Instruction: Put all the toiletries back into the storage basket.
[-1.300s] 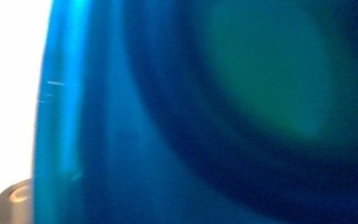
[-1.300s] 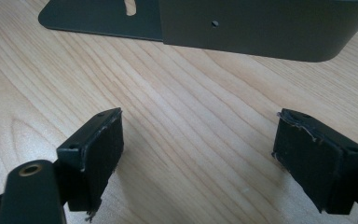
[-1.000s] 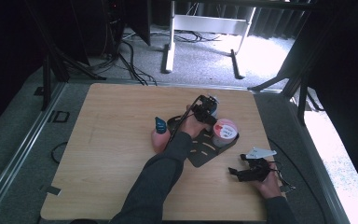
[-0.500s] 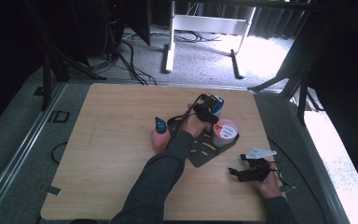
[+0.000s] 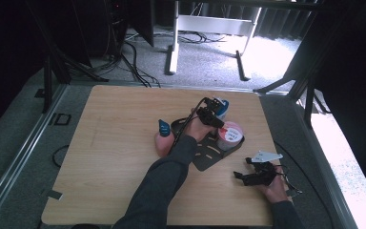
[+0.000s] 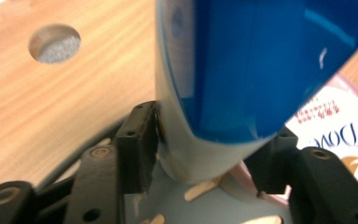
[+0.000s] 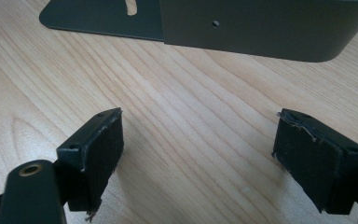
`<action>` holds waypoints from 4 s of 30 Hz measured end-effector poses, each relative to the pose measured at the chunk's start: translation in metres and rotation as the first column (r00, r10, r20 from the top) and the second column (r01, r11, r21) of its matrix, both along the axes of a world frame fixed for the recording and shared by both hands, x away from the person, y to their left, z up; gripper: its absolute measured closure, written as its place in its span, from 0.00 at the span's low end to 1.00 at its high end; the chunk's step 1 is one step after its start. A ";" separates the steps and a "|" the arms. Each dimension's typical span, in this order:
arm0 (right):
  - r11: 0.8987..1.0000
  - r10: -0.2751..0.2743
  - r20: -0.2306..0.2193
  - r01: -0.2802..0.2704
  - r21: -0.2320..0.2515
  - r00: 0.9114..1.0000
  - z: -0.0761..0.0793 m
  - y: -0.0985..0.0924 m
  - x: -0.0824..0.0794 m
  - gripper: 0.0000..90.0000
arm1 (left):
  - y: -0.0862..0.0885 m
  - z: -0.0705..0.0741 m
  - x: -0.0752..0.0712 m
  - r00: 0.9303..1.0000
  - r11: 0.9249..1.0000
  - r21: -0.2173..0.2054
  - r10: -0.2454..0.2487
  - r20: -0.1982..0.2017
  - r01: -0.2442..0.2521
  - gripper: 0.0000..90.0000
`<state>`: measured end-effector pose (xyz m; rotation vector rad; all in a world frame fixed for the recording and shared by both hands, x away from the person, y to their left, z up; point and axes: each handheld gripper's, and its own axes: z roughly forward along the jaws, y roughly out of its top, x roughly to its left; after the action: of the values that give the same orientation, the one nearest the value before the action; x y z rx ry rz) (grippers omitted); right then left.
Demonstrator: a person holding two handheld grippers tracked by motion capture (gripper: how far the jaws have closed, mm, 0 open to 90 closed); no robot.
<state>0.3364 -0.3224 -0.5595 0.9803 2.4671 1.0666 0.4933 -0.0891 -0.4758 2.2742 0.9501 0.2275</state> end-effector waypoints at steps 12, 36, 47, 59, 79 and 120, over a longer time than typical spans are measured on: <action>1.000 -0.001 0.000 0.001 0.000 1.000 0.000 0.000 0.000 0.18 | 0.012 0.005 -0.021 0.999 0.999 0.032 -0.008 0.036 0.006 0.47; 1.000 -0.001 0.000 0.001 -0.001 1.000 0.000 0.000 0.000 0.17 | 0.061 0.037 -0.075 0.991 0.998 -0.022 -0.057 0.118 0.060 0.53; 1.000 0.000 0.002 0.000 -0.002 1.000 0.000 0.000 0.000 0.17 | 0.090 0.044 -0.081 0.991 0.998 -0.023 -0.054 0.122 0.057 0.51; 1.000 0.000 0.001 0.000 -0.001 1.000 0.000 0.000 0.000 0.17 | 0.119 0.056 -0.082 0.985 0.997 -0.053 -0.040 0.168 0.050 0.45; 1.000 -0.001 0.000 0.001 -0.001 1.000 0.000 0.000 0.000 0.17 | 0.158 0.056 -0.078 0.985 0.998 -0.060 -0.004 0.175 0.015 0.31; 1.000 -0.001 0.000 0.001 -0.001 1.000 0.000 0.000 0.000 0.17 | 0.174 0.033 -0.081 0.989 0.999 -0.042 -0.006 0.147 0.012 0.11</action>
<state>0.3362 -0.3221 -0.5595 0.9809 2.4672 1.0655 0.4119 0.0848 -0.4431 2.1894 0.8597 0.3625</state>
